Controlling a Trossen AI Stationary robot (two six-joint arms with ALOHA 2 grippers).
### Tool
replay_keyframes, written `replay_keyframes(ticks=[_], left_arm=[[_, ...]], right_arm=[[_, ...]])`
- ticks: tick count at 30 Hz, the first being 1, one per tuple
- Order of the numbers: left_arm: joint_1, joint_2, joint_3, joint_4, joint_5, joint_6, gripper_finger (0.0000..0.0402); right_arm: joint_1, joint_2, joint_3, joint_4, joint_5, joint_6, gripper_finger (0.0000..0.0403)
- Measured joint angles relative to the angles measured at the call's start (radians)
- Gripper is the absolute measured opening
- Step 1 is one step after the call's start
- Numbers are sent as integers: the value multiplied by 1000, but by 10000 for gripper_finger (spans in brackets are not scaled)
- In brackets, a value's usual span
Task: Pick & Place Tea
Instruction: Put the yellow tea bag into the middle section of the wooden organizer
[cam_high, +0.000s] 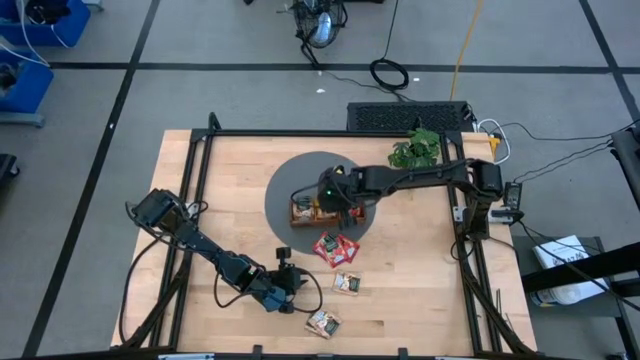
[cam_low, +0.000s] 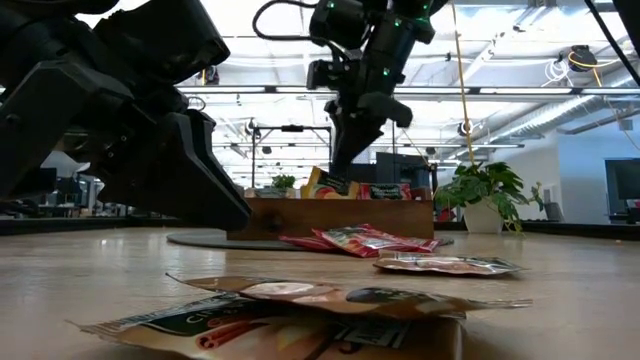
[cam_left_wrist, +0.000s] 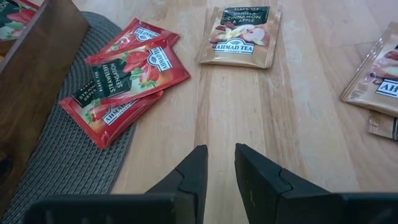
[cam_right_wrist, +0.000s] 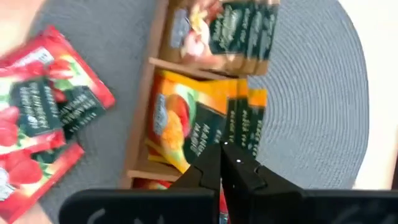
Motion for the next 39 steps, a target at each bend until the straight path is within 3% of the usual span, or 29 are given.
replay_keyframes(ticks=[8,17,20,25,27,30,34,36,39], left_arm=[[0,0,0,-4,0,0,88],[-8,0,0,-9,0,-3,88],[-18,0,0,-8,0,-19,88],[-34,0,0,-1,0,-35,88],[-35,0,0,0,0,-35,88],[-31,0,0,0,-2,-35,88],[-20,0,0,-1,-10,-41,88],[-16,0,0,-1,-10,-45,88],[-10,0,0,-1,-10,-54,88]], right_arm=[[20,-8,1,26,3,-2,0],[2,-152,-55,9,-31,4,0],[-47,-232,-183,177,-72,11,0],[-113,-341,-479,715,-397,97,0],[-119,-358,-559,851,-443,70,0],[-93,-359,-631,950,-371,40,0],[-40,-350,-645,983,-233,123,0],[-36,-337,-627,906,-168,152,1],[-52,-305,-575,760,-161,203,18]])
